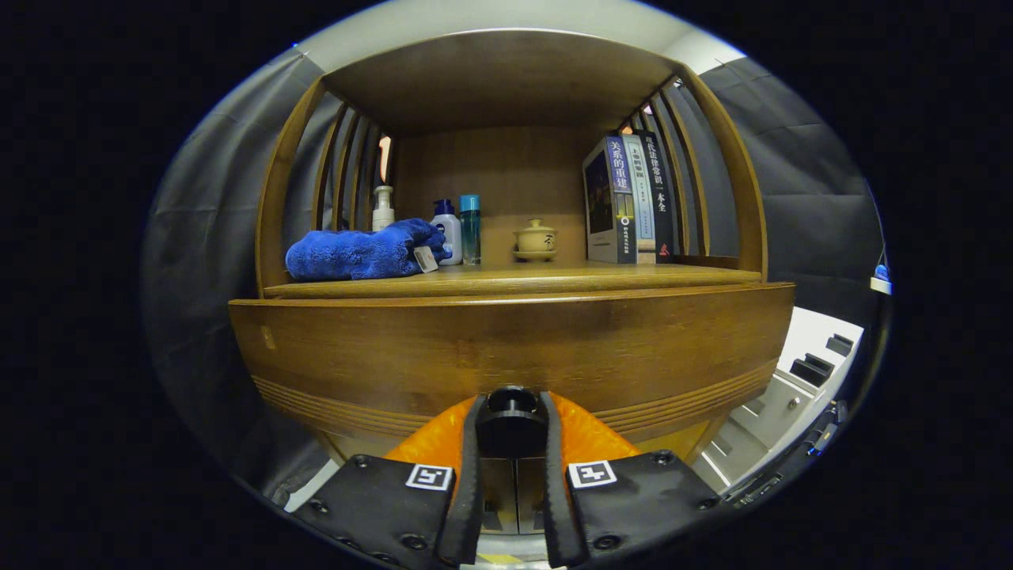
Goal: Pull open the drawer, take out the items inside it, and place them on the countertop above the cabinet.
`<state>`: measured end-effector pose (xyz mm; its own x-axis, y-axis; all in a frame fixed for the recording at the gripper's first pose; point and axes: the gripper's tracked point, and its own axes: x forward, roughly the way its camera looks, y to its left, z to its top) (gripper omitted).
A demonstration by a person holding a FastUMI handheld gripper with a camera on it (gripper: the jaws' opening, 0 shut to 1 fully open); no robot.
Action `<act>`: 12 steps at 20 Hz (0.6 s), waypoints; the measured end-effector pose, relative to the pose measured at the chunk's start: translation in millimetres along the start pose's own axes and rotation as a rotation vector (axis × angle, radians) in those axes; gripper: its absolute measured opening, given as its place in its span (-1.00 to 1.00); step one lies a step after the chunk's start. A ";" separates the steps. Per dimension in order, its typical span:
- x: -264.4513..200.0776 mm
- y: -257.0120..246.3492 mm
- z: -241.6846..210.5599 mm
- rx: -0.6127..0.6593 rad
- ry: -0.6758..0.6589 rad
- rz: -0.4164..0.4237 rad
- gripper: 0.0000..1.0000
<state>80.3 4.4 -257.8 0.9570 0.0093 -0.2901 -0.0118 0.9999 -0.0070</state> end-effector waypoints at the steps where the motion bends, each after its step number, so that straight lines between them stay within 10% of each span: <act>1: -5.7 0.0 -0.3 -0.004 -0.001 -0.004 -0.20; 12: -58.1 -0.3 -8.7 0.013 0.028 0.000 -0.21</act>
<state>22.2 3.5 -249.3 0.9485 0.0091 -0.3166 -0.0077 1.0000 0.0057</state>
